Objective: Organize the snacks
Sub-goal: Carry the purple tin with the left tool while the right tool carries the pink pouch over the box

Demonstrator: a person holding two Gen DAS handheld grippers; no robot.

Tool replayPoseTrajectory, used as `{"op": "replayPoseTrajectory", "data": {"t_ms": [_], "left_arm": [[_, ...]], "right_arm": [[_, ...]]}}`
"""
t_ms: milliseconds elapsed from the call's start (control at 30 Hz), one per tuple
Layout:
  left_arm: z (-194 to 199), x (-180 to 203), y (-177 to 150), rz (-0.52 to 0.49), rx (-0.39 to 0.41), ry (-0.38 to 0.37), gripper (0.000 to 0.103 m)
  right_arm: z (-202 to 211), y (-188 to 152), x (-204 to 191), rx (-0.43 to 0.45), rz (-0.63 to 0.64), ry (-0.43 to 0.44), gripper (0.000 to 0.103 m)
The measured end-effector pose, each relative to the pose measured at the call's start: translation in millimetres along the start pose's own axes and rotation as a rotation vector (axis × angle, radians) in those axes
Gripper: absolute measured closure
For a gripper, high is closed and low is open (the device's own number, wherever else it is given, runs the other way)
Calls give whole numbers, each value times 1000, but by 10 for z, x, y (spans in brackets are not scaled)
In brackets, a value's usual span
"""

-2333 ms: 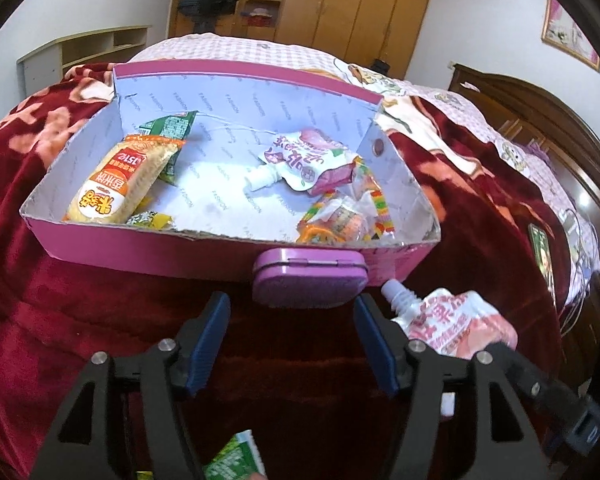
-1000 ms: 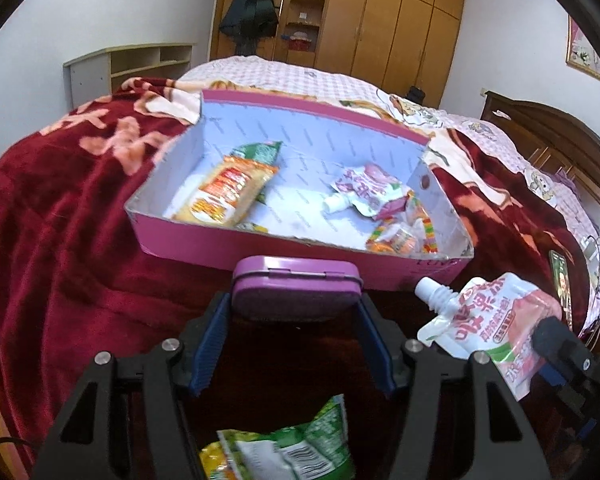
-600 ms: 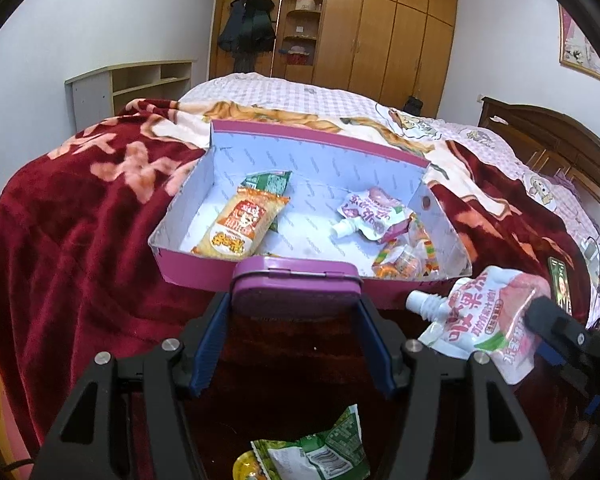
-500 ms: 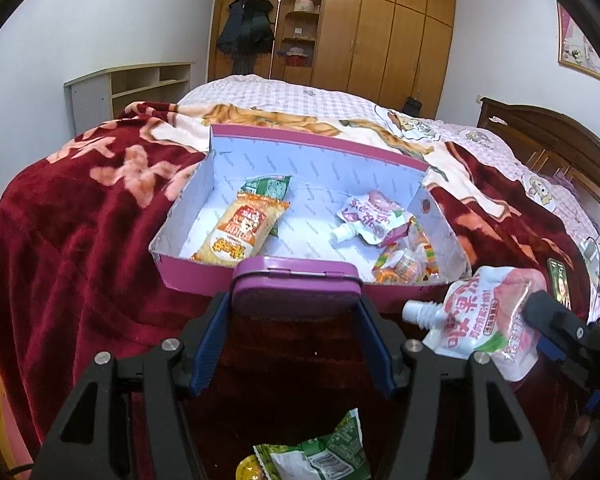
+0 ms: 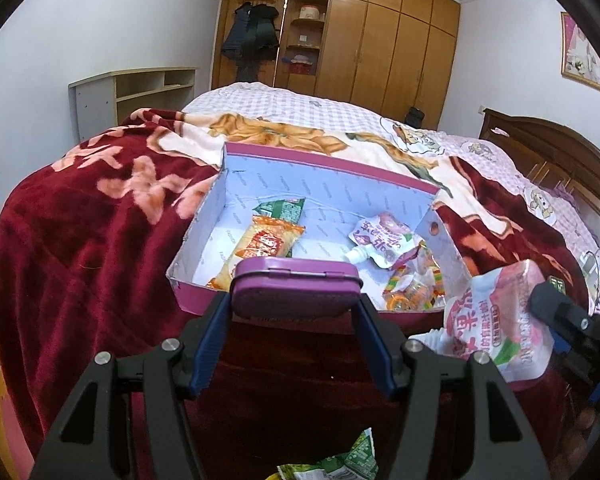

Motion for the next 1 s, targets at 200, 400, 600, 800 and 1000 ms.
{"op": "replayPoseTrajectory", "data": {"t_ms": [200,400,600,800,1000], "left_arm": [[-5,-27,63,-2,9,-1,38],[-73,18,173,-25,18,-7,38],[-234,116,281,-57,22,-15,38],[-420,179,373,-78,21,-20,38],[-645,204,426,-94,1,-10,38]], "right_arm": [[-27,141,-118,21,31,11,68],[-120,294,-149,44,52,3,68],[-299,462,-39,59,39,-18,68],[-473,631,131,72,30,-42,68],[-689,752,308,51,32,-70,68]]}}
Point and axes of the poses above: each gripper's, at about its wrist camera, not at the fingertips, and z roughly against the way its jaws point, x to its right, y to its top, the point moved 1 cm from there along -z, roughly the way its jaws point, and after that the axes turned 7 degrees about y, right-handed, at the moved point
